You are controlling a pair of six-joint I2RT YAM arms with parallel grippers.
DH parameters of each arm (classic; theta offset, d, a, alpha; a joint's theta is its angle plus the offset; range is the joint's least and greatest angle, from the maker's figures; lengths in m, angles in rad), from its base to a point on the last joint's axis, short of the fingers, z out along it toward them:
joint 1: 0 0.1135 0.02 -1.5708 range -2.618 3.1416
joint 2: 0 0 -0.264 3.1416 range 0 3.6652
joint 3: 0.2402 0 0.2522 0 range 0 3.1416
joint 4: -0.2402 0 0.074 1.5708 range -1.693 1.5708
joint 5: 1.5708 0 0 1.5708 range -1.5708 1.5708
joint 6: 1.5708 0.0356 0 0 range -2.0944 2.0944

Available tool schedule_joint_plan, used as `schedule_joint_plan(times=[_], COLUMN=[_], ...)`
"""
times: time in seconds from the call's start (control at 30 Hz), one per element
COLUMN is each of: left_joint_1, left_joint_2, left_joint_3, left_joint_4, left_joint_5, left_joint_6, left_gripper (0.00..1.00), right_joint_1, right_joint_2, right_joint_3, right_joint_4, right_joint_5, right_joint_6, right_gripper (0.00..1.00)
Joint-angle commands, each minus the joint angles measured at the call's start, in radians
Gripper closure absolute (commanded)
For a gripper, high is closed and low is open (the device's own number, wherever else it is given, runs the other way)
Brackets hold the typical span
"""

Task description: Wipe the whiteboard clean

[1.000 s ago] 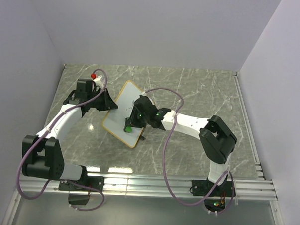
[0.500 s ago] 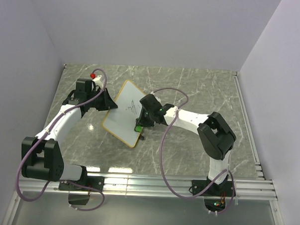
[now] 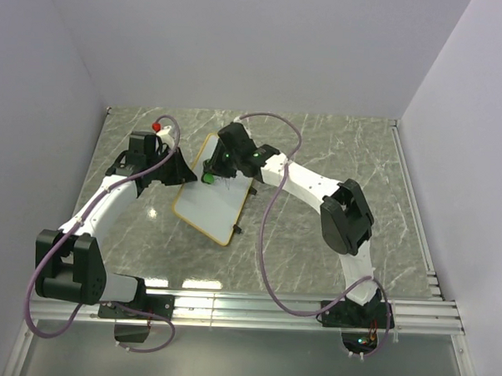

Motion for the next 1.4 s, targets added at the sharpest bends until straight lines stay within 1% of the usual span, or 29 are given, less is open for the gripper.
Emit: schedule_joint_plan(times=[0.0, 0.07, 0.2, 0.37, 0.47, 0.57, 0.63, 0.73, 0.93, 0.97, 1.03, 1.07, 1.13, 1.17, 1.27, 1.33, 1.37], left_joint_1=[-0.024, -0.024, -0.024, -0.024, -0.024, -0.024, -0.024, -0.024, -0.024, -0.026, -0.026, -0.026, -0.027, -0.026, -0.026, -0.026, -0.026], left_joint_2=[-0.018, -0.019, -0.019, -0.013, -0.008, -0.005, -0.001, 0.005, 0.012, 0.012, 0.012, 0.012, 0.008, 0.005, -0.007, -0.015, -0.015], left_joint_3=[-0.008, -0.005, -0.005, -0.003, 0.003, 0.004, 0.004, 0.004, 0.012, 0.012, 0.012, 0.010, 0.012, 0.007, 0.001, 0.001, 0.000], left_joint_4=[-0.075, -0.078, -0.075, -0.074, -0.074, -0.069, -0.068, -0.063, -0.063, -0.063, -0.065, -0.063, -0.063, -0.063, -0.062, -0.062, -0.062], left_joint_5=[-0.043, -0.043, -0.040, -0.040, -0.040, -0.041, -0.040, -0.040, -0.043, -0.043, -0.044, -0.044, -0.044, -0.044, -0.047, -0.049, -0.049], left_joint_6=[0.019, 0.019, 0.019, 0.021, 0.022, 0.022, 0.024, 0.022, 0.025, 0.027, 0.027, 0.027, 0.027, 0.027, 0.027, 0.027, 0.027], left_gripper=[1.00, 1.00, 1.00, 1.00, 1.00, 1.00, 1.00, 1.00, 1.00, 1.00, 1.00, 1.00, 1.00, 1.00, 1.00, 1.00, 1.00], right_joint_1=[0.004, -0.003, -0.077, -0.143, -0.155, -0.154, -0.146, -0.129, -0.083, -0.077, -0.072, -0.074, -0.081, -0.088, -0.117, -0.124, -0.130], right_joint_2=[0.048, 0.035, 0.001, -0.025, -0.038, -0.050, -0.061, -0.062, -0.053, -0.048, -0.021, -0.007, 0.037, 0.057, 0.126, 0.142, 0.139], right_joint_3=[0.015, -0.031, -0.198, -0.275, -0.366, -0.409, -0.406, -0.334, -0.104, -0.038, 0.036, 0.115, 0.186, 0.256, 0.353, 0.352, 0.314], right_joint_4=[0.056, 0.084, 0.116, 0.041, 0.040, 0.058, 0.069, 0.049, -0.002, -0.006, -0.035, -0.049, -0.078, -0.094, -0.146, -0.154, -0.155], right_joint_5=[-0.013, -0.013, -0.021, 0.074, 0.093, 0.090, 0.074, 0.067, 0.041, 0.019, 0.008, 0.010, 0.018, 0.021, 0.013, 0.019, 0.024], right_joint_6=[0.033, 0.047, 0.094, 0.035, 0.005, -0.001, 0.002, -0.001, 0.018, 0.024, 0.041, 0.044, 0.045, 0.047, 0.054, 0.041, 0.036], right_gripper=[1.00, 1.00, 1.00, 1.00, 1.00, 1.00, 1.00, 1.00, 1.00, 1.00, 1.00, 1.00, 1.00, 1.00, 1.00, 1.00, 1.00])
